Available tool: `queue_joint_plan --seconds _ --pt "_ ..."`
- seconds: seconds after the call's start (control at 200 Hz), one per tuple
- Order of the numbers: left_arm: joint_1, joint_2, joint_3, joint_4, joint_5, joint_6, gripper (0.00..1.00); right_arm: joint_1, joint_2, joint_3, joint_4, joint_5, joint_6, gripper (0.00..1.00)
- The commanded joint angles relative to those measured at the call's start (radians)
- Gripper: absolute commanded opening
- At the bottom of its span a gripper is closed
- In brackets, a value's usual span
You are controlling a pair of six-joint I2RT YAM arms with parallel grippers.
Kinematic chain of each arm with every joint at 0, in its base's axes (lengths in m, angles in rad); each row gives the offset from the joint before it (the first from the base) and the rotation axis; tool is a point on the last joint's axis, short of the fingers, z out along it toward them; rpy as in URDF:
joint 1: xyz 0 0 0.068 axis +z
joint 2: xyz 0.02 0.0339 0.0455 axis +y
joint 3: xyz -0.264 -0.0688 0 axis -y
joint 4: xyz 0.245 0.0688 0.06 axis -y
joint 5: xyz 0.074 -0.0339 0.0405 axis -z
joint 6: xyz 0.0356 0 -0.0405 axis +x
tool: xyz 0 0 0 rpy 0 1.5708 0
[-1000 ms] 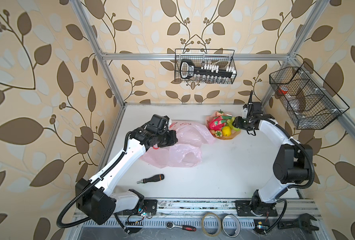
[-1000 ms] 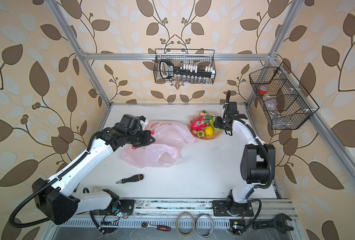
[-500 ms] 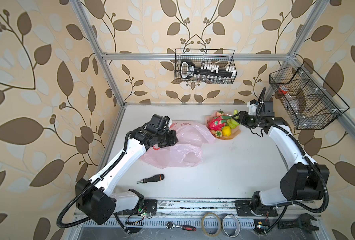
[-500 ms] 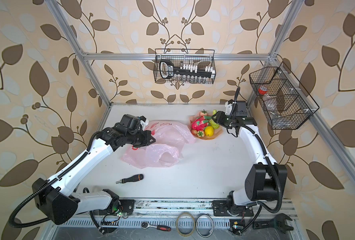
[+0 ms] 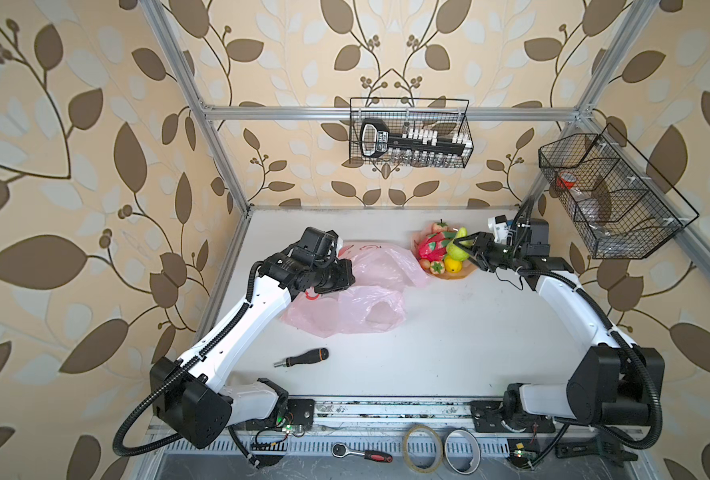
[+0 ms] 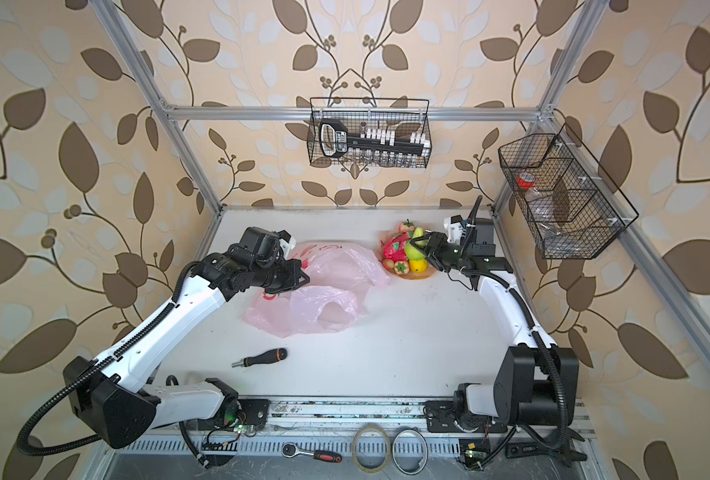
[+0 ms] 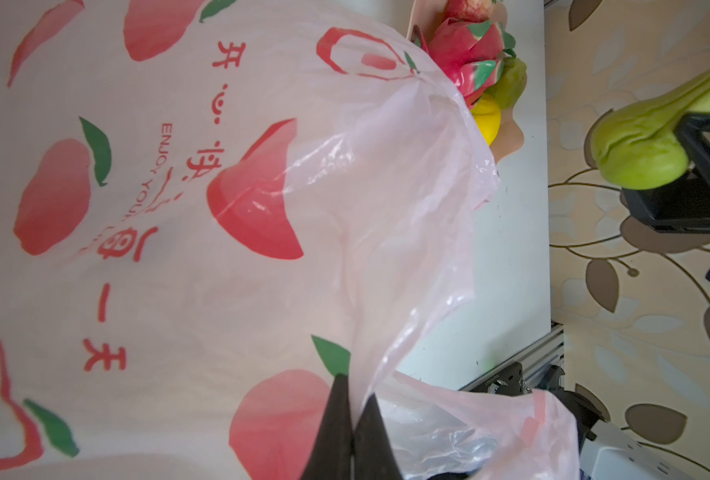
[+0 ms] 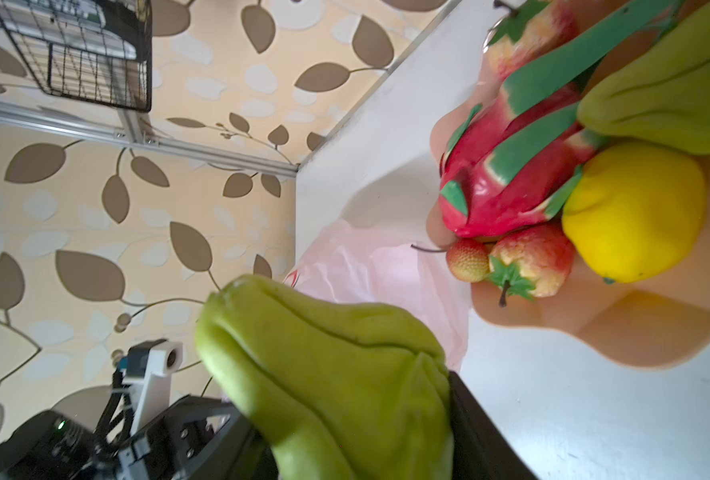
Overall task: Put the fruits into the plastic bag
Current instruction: 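Lift the green pear with the right gripper and carry it toward the bag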
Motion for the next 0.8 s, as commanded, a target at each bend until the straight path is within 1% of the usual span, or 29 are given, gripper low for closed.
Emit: queue_joint_plan --seconds 0.0,0.085,0.16,0.22,0.28,0.32,0.385,0.56,0.705,0.795 --pt "0.004 -0.024 0.035 -0.052 -0.017 0.014 0.0 0.046 -0.066 -0.047 0.064 -0.087 0.088 0.28" --pt "0.004 -0.033 0.034 -0.069 -0.026 0.016 0.0 0.103 -0.112 -0.104 0.077 -0.08 0.12 0.28" --pt "0.004 -0.06 0.012 -0.066 -0.037 0.002 0.0 0.146 -0.148 -0.163 0.085 -0.051 0.149 0.28" --pt "0.004 -0.09 -0.02 -0.045 -0.022 -0.009 0.0 0.172 -0.189 -0.212 0.105 -0.027 0.187 0.27" --pt "0.004 -0.111 -0.059 -0.025 -0.005 -0.035 0.0 0.207 -0.238 -0.269 0.139 0.025 0.228 0.27" --pt "0.004 -0.116 -0.08 -0.016 0.022 -0.058 0.0 0.236 -0.265 -0.302 0.145 0.056 0.257 0.26" --pt "0.002 -0.121 -0.105 -0.005 0.061 -0.077 0.0 0.284 -0.291 -0.347 0.172 0.073 0.289 0.26" --pt "0.001 -0.176 -0.175 0.03 0.046 -0.107 0.0 0.414 -0.371 -0.457 0.172 0.146 0.332 0.26" --pt "0.001 -0.204 -0.17 0.003 0.033 -0.091 0.0 0.469 -0.426 -0.56 0.243 0.182 0.416 0.26" --pt "0.001 -0.218 -0.165 -0.016 0.033 -0.09 0.0 0.49 -0.457 -0.591 0.252 0.197 0.435 0.26"
